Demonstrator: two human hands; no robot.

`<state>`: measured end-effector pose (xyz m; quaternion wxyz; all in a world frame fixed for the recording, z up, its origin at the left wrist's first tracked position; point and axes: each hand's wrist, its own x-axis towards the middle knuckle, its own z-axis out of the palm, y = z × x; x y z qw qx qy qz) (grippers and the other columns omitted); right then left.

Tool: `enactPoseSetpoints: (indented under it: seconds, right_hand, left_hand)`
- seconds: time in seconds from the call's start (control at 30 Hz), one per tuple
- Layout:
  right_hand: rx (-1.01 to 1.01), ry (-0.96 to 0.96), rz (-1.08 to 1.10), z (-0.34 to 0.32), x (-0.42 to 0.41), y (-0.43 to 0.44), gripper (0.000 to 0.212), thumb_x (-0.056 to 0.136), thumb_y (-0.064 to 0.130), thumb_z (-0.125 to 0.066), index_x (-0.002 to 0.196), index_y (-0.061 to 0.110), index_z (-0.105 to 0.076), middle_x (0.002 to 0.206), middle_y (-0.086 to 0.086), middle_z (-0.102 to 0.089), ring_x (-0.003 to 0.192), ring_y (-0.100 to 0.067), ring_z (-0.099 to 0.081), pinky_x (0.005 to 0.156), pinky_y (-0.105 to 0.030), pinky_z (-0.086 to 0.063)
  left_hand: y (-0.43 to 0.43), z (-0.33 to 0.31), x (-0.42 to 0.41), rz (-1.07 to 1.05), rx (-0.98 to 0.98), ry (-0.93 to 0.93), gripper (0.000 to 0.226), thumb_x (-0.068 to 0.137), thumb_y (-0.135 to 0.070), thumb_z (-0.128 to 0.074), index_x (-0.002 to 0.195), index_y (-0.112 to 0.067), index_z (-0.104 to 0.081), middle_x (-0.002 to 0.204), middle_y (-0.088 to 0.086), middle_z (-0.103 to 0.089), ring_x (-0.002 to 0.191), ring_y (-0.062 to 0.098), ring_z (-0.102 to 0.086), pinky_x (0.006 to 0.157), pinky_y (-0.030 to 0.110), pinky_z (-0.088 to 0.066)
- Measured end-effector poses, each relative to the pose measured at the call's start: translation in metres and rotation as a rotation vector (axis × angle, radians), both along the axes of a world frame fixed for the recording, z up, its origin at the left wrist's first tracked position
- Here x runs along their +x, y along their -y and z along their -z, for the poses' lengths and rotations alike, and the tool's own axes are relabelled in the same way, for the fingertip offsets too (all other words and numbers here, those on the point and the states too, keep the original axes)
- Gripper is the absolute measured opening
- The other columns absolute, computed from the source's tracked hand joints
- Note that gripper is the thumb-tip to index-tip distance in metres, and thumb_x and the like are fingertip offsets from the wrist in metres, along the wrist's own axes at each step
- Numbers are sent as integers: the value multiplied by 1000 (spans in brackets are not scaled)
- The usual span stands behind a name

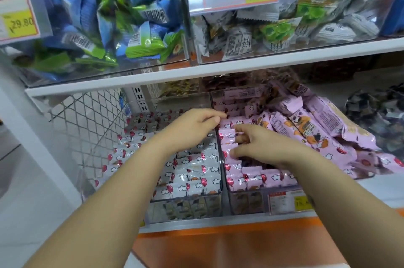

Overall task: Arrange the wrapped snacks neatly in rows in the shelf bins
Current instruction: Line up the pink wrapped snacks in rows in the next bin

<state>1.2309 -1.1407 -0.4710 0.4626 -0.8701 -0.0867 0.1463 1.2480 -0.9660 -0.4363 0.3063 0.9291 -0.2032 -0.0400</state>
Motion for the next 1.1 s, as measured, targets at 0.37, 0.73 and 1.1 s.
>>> enactPoseSetpoints:
  seconds: [0.37,0.73,1.1]
  right_hand:
    - [-439,125,-86,-7,23,-11,61,88,23,-64,143,17,-39,130,-1,-54,112,-19,-52,98,-28,-39]
    - [-553,274,-81,-13,13,-14,60,84,28,-69,138,19,-44,129,-3,-55,106,-16,-54,85,-20,-37]
    - [-295,513,70,-47,-43,33,35,88,15,-63,120,28,-59,111,14,-64,92,0,-63,79,-7,-46]
  left_hand:
    - [-5,40,-25,-77,-294,53,36,98,-18,-47,131,-34,-52,130,-19,-48,108,-7,-46,76,-4,-31]
    - [-11,50,-30,-48,-263,175,36,98,-11,-46,128,-27,-58,135,-20,-47,101,-11,-45,83,-8,-27]
    - [-5,42,-40,-57,-195,239,30,97,-18,-49,123,-28,-60,120,-21,-50,104,-8,-44,84,-8,-23]
